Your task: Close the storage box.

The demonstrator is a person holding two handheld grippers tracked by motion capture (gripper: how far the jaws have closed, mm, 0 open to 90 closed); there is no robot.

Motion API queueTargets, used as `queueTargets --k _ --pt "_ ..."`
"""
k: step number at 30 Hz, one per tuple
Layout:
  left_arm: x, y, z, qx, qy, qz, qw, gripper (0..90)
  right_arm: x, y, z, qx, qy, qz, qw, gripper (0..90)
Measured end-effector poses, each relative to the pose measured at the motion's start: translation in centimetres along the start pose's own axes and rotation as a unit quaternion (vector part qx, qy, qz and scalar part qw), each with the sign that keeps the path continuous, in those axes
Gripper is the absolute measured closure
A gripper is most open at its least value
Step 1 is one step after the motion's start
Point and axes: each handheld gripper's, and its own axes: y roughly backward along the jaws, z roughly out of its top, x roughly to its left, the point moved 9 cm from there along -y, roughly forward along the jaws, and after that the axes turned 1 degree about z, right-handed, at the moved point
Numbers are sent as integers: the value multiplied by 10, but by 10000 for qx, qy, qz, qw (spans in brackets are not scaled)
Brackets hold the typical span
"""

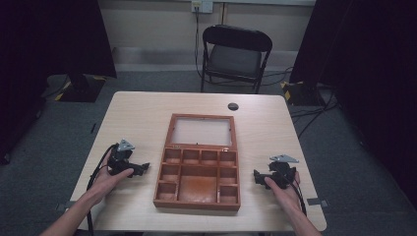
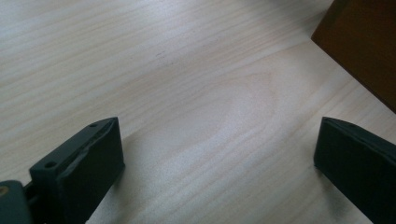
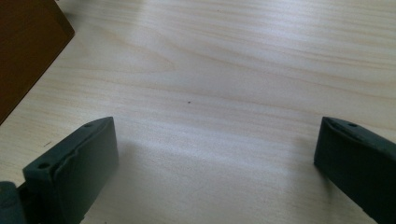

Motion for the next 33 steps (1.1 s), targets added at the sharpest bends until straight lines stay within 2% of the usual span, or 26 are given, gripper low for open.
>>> queueTargets --k 6,7,9,10,11,12,13,14,15,19,20,22,25,27,28,30,31,32,33 --pt "2 2 1 38 48 79 9999 59 0 1 0 21 -86 -51 9999 0" --pt "1 3 2 18 75 60 10000 100 0 1 0 19 -89 -23 10000 7" --pt "-1 5 5 5 247 -21 9997 190 -1 1 2 -39 -76 -16 10000 86" --pt "-1 6 5 61 272 -95 9996 173 -2 2 4 -86 -62 -27 9999 168" --pt "-3 6 5 71 292 -150 9994 158 -2 2 7 -149 -110 0 9998 198" --pt "-4 8 8 30 229 -129 9997 166 -2 3 10 -202 -172 27 9996 121" --pt "-5 9 9 14 213 -136 9997 165 -1 3 11 -223 -159 -11 9996 158" --pt "-5 9 9 14 213 -136 9997 165 1 4 12 -236 -154 75 9996 165" --pt "-6 10 10 3 217 -176 9996 165 2 4 12 -202 -131 142 9996 140" --pt "-13 15 17 -117 302 -304 9990 167 1 3 12 -165 -192 97 9996 151" --pt "-17 21 22 -248 298 -369 9986 168 -1 3 15 -232 -167 57 9996 158" --pt "-19 23 25 -325 331 -367 9982 170 -2 3 17 -286 -209 106 9993 162" --pt "-22 28 35 -400 524 -425 9969 167 -1 4 25 -270 -350 322 9985 183" --pt "-23 28 41 -385 522 -432 9970 166 3 5 29 -282 -423 498 9975 192" --pt "-23 28 41 -385 522 -432 9970 166 3 5 29 -282 -423 498 9975 192" --pt "-24 29 50 -543 594 -407 9959 166 8 5 37 -321 -349 630 9969 200" --pt "-24 29 50 -543 594 -407 9959 166 11 6 40 -307 -320 659 9968 202" --pt "-27 29 51 -308 439 -544 9971 166 13 6 43 -333 -303 712 9964 203" --pt "-27 29 51 -308 439 -544 9971 166 13 6 43 -333 -303 712 9964 203"
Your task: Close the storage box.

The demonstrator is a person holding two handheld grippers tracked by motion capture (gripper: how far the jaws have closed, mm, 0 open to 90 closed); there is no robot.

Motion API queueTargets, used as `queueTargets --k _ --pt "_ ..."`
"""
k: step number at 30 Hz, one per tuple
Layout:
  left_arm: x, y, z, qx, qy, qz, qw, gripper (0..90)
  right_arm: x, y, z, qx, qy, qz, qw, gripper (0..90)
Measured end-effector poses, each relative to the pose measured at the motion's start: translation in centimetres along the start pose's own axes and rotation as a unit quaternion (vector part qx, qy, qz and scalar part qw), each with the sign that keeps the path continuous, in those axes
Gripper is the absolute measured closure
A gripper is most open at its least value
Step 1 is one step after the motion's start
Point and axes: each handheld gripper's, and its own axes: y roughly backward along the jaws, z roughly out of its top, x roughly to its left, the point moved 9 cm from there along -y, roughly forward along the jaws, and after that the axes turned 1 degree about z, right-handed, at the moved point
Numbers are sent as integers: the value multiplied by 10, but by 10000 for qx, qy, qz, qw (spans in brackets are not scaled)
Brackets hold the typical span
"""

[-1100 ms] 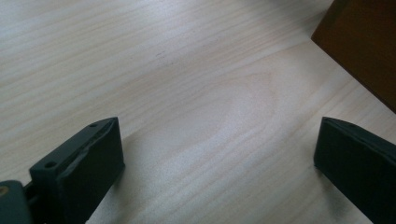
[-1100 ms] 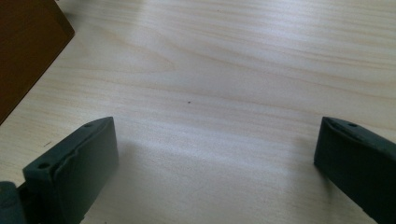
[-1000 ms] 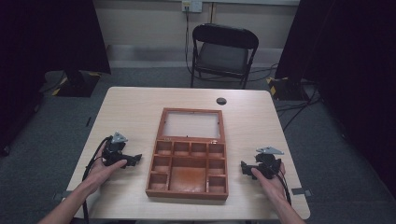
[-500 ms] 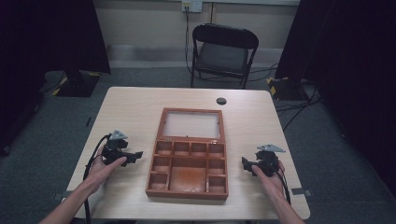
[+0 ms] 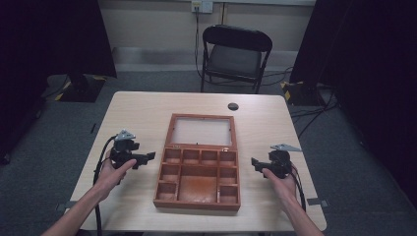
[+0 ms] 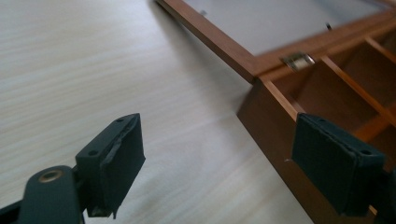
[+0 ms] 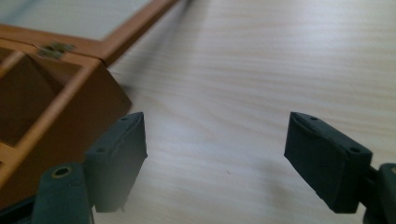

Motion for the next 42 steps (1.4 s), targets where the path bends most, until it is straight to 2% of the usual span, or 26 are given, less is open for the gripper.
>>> queueTargets --k 1,2,4,6,7,8,9,10,12,14,16,18,19,22,23,24,25,32,34,35,36,37,38,39,40,42 --pt "-1 0 5 -75 -9 11 10000 166 5 0 6 -72 39 82 9999 210" --pt "-1 0 5 -75 -9 11 10000 166 5 0 6 -72 39 82 9999 210" --pt "-1 -1 11 -239 52 76 9997 168 10 -2 12 -79 135 122 9998 198" --pt "-1 -4 11 -152 75 40 9998 170 15 -3 18 -106 144 177 9997 219" --pt "0 -5 10 -17 2 71 10000 168 19 -3 26 -187 264 256 9991 257" --pt "1 -7 11 15 -16 88 10000 168 19 -3 26 -187 264 256 9991 257" --pt "2 -7 15 -32 5 104 9999 168 23 -4 36 -233 311 264 9989 245" --pt "3 -7 21 -159 56 94 9998 170 24 -5 39 -212 272 302 9989 233" --pt "3 -8 26 -134 27 73 9999 171 25 -5 41 -143 212 345 9991 222" --pt "3 -9 35 -195 15 60 9998 172 29 -10 55 -21 65 441 9990 216" --pt "5 -10 50 -293 47 63 9995 172 32 -12 65 5 105 457 9989 213" --pt "7 -10 55 -348 79 105 9993 171 34 -12 71 -10 90 511 9987 211" --pt "9 -12 64 -400 127 162 9990 172 39 -13 83 -34 65 587 9982 191" --pt "11 -18 69 -324 159 229 9991 174 41 -17 96 -171 93 541 9983 188" --pt "10 -25 72 -267 172 204 9993 176 42 -21 97 -177 124 512 9985 182" --pt "10 -25 72 -267 172 204 9993 176 42 -21 97 -177 124 512 9985 182" --pt "9 -28 73 -250 154 203 9994 176 44 -31 94 -75 63 559 9984 181" --pt "2 -49 72 -57 114 7 9999 179 50 -54 83 292 11 683 9972 157" --pt "1 -53 72 -52 190 -37 9998 180 50 -61 82 390 8 661 9970 144" --pt "-1 -58 68 41 325 -236 9992 177 51 -66 79 419 -72 686 9967 143" --pt "-1 -58 68 41 325 -236 9992 176 51 -66 79 419 -72 686 9967 143" --pt "-1 -60 65 99 367 -258 9989 176 52 -72 74 541 -50 693 9961 143" --pt "1 -63 61 172 308 -149 9993 176 52 -72 74 541 -50 693 9961 143" --pt "1 -66 58 205 317 -133 9992 177 52 -74 70 635 -66 657 9958 143" --pt "1 -69 54 243 371 -206 9988 180 53 -76 67 686 -66 653 9955 143" --pt "2 -72 50 272 435 -222 9984 182 55 -80 64 746 -107 703 9947 143"
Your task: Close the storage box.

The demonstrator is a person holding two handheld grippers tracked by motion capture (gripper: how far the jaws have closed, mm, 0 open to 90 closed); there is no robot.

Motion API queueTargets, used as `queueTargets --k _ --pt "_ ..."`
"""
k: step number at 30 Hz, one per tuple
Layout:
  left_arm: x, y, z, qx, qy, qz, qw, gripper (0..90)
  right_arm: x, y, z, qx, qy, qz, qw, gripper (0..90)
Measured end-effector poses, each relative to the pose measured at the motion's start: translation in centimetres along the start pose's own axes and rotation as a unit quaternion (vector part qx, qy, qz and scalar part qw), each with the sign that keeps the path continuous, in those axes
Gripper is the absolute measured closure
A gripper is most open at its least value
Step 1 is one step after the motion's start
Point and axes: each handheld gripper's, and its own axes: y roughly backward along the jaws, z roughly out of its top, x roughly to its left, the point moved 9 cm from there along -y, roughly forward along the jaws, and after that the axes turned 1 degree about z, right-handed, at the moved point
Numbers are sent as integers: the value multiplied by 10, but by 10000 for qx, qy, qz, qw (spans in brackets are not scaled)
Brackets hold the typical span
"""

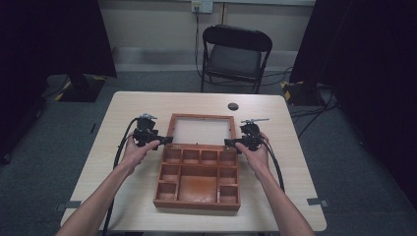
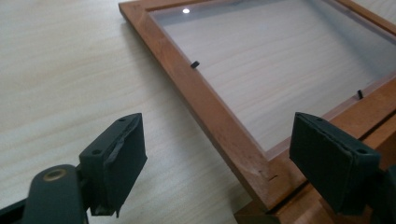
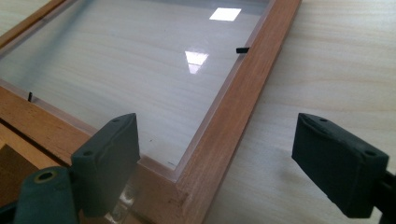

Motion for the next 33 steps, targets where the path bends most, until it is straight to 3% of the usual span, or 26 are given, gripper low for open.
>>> queueTargets --k 5,8,14,18,24,29,33 --pt "-5 -3 -2 77 -6 -171 9998 183 2 -4 -1 9 -57 20 10000 127" --pt "-10 -5 -3 86 121 -223 9996 182 -3 -6 -3 134 -347 33 9993 90" --pt "-11 -10 -2 88 241 -275 9993 165 -3 -10 -5 134 -631 271 9976 69" --pt "-13 -12 -3 107 335 -340 9988 162 3 -14 -4 105 -601 418 9973 69" --pt "-17 -13 -3 133 236 -438 9987 161 15 -25 -5 128 -919 785 9926 70" --pt "-17 -15 -3 78 283 -461 9985 160 19 -25 -1 93 -620 651 9959 73" --pt "-17 -16 -4 71 381 -568 9976 151 19 -25 -1 124 -598 617 9962 74"
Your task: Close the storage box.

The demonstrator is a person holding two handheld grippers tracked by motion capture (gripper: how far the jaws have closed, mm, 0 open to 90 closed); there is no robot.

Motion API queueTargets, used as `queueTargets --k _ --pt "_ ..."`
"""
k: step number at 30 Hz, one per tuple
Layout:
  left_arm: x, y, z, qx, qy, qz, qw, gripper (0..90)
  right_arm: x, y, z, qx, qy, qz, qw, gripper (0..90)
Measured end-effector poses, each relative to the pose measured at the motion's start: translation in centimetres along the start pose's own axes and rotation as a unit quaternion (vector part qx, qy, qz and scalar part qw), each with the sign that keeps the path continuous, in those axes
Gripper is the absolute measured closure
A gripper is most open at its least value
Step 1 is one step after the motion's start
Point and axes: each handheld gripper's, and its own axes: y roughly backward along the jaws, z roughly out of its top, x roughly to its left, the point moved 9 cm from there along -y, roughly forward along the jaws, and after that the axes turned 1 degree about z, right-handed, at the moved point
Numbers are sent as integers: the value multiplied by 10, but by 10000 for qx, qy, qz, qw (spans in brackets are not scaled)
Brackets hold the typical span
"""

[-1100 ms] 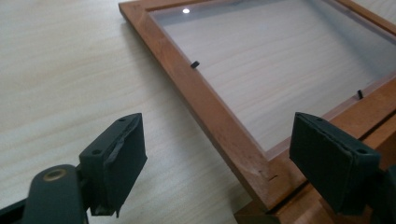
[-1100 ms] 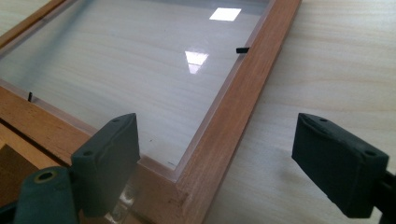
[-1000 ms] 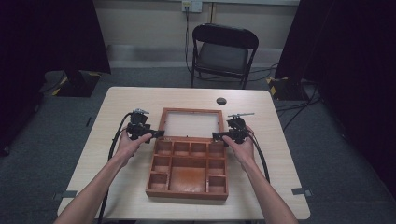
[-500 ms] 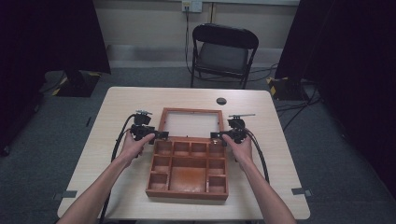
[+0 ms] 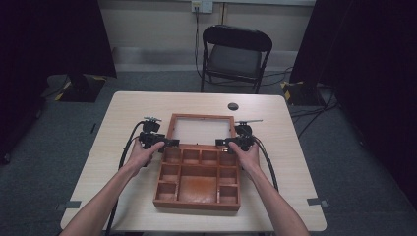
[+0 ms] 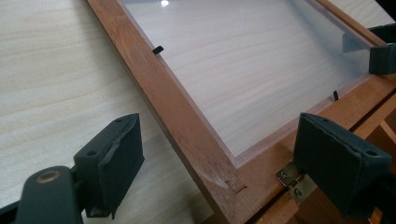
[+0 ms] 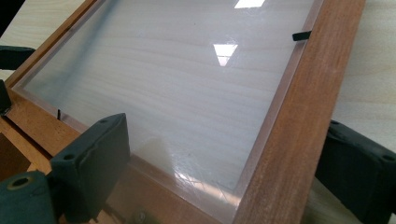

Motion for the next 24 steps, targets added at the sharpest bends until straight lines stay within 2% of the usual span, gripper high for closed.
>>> queueTargets --k 6,10,13,15,18,22,24 --pt "0 -3 -1 8 157 -112 9998 142 0 2 0 30 36 -58 10000 83" --pt "-4 -5 0 33 139 -112 9998 144 1 3 0 -8 55 -142 9999 84" --pt "-6 -5 2 44 22 7 10000 139 1 4 1 -34 114 -222 9997 85" --pt "-5 -6 1 73 79 -34 9999 138 2 5 1 -30 99 -270 9996 86" --pt "-3 -7 0 80 190 -202 9996 129 2 5 1 -43 87 -267 9996 88" --pt "-4 -7 1 84 163 -183 9997 125 2 6 1 -65 116 -282 9995 89" --pt "-7 -8 1 119 248 -247 9993 133 2 6 2 -93 167 -311 9993 90"
